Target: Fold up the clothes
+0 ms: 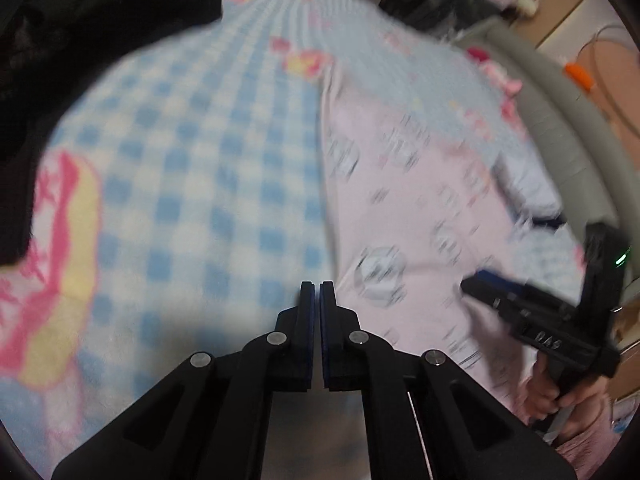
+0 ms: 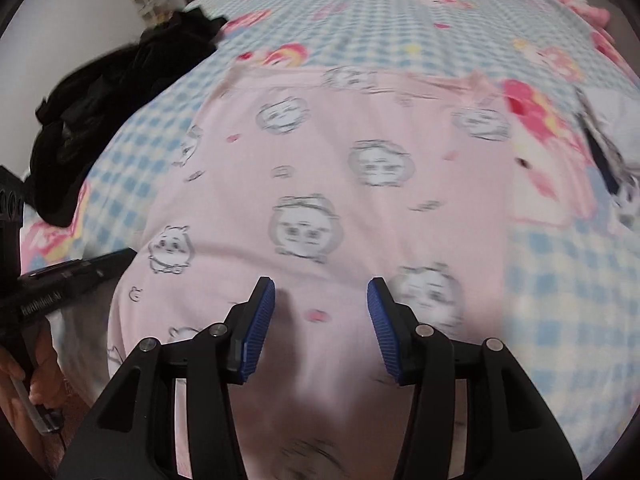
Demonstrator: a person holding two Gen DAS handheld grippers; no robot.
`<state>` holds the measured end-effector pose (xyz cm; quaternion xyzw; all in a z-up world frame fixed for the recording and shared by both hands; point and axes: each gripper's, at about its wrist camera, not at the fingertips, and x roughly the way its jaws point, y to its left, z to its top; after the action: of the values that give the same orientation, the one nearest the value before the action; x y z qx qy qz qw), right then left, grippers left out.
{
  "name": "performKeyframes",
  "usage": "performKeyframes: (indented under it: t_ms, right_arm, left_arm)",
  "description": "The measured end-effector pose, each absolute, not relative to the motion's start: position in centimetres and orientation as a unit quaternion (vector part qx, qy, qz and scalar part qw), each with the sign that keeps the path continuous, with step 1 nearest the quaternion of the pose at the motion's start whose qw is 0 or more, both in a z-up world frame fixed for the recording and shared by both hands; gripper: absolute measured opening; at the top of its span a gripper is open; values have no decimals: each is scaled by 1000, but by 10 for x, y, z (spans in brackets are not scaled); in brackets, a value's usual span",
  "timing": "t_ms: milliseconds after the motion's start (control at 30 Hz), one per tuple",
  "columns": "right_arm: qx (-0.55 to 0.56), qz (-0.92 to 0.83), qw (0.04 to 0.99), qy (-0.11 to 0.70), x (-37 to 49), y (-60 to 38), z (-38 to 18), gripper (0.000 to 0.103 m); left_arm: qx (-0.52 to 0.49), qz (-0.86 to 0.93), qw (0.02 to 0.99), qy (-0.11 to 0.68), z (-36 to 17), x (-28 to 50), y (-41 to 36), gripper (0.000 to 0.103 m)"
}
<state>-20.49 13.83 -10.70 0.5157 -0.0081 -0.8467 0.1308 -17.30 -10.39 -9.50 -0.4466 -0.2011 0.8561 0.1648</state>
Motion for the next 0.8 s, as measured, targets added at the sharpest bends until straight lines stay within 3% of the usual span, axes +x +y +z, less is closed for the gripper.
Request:
performKeyframes:
  t_ms: [133,233,267,333,433,500,600,733,800]
  right_arm:
    - [502,-858,104,-39,-209,172,-99,50]
    - [510,-851,111,-47,-215,177,-108,50]
    - [511,-852,109,-24,-214,173,-113,49]
    - [505,-858,97,-1,-210,174,-116,43]
    - [492,-867,81,-10,-203,185,-114,39]
    - [481,-872,81,-32,-198,194,-108,39]
    - [452,-886,85,-62,-196,202,-89,47]
    - [445,-888,71,-90,-216,212,-81,50]
    - [473,-876,69,-64,-229,208,-94,50]
  left_arm:
    - [-449,859,161,-185,-94,-176,-96,6]
    - [-487,844,145,-175,-115,-188,-79,24]
    - [-499,838,140,-171,-122,-192,-73,24]
    - [-511,831,129,-181,-130,-196,-72,14]
    - [-487,840,108,-212,-123,-191,-93,14]
    - [-466,853,98,-212,-116,-185,-105,17]
    - [-431,871,127,-196,-99,-179,-100,29]
    - [-431,872,180,-147,-95,-180,-63,29]
    - [-456,869,154,-115,-107,-184,-57,29]
